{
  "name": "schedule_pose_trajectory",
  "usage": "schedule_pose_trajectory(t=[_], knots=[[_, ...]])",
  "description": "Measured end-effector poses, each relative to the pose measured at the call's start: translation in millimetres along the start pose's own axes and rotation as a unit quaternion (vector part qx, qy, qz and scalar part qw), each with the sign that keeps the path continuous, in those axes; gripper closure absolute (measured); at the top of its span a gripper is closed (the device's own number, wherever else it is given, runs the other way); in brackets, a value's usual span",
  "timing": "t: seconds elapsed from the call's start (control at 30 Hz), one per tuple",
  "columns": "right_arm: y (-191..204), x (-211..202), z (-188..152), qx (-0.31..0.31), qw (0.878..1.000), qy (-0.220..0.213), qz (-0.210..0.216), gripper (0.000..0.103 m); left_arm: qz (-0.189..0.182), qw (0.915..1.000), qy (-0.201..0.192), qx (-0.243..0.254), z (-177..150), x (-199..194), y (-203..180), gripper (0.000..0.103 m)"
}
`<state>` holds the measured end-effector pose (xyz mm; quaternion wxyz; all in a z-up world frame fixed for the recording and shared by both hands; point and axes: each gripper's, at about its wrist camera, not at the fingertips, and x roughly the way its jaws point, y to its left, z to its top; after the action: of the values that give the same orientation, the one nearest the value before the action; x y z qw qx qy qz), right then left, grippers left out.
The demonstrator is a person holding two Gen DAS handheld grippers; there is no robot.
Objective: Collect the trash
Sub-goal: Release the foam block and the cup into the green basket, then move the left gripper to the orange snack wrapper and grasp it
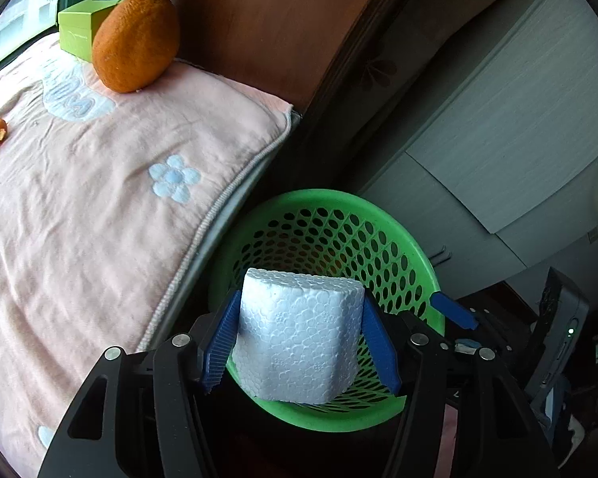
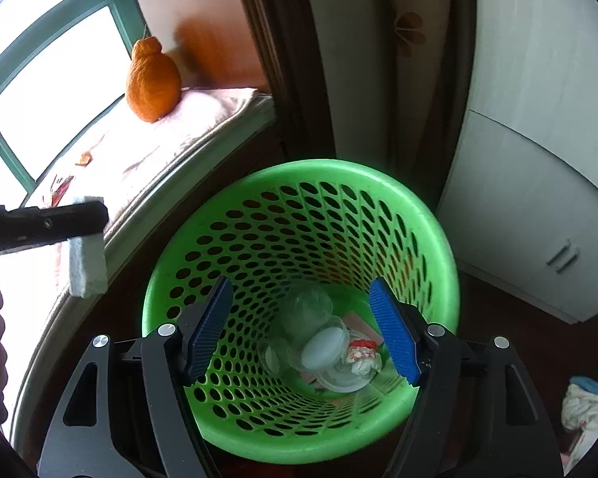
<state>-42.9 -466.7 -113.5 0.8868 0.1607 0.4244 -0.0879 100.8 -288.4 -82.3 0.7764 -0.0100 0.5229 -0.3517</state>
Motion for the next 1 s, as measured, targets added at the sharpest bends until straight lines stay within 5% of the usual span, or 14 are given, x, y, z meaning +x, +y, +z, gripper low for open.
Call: schedule_pose_trajectory(t=[0.57, 0.83, 1.0], knots=[[6.5, -6.7, 5.3, 0.001, 1.000, -0.008, 0.025, 0.032, -0.005, 0.9997, 0.004, -0.023, -7.0, -9.0, 7.3, 0.037], [48.4, 4.7, 18.3, -0.040, 0.998, 0.000, 0.057, 0.031, 0.064, 0.9929, -0.029, -0.096, 3.1, -56.7, 74.4, 0.037], [81.7, 14.1, 25.9, -0.069, 0.995, 0.004, 0.078, 0.031, 0.119, 0.9778, -0.055, -0.164, 17.1, -88.0, 136.4, 0.033]])
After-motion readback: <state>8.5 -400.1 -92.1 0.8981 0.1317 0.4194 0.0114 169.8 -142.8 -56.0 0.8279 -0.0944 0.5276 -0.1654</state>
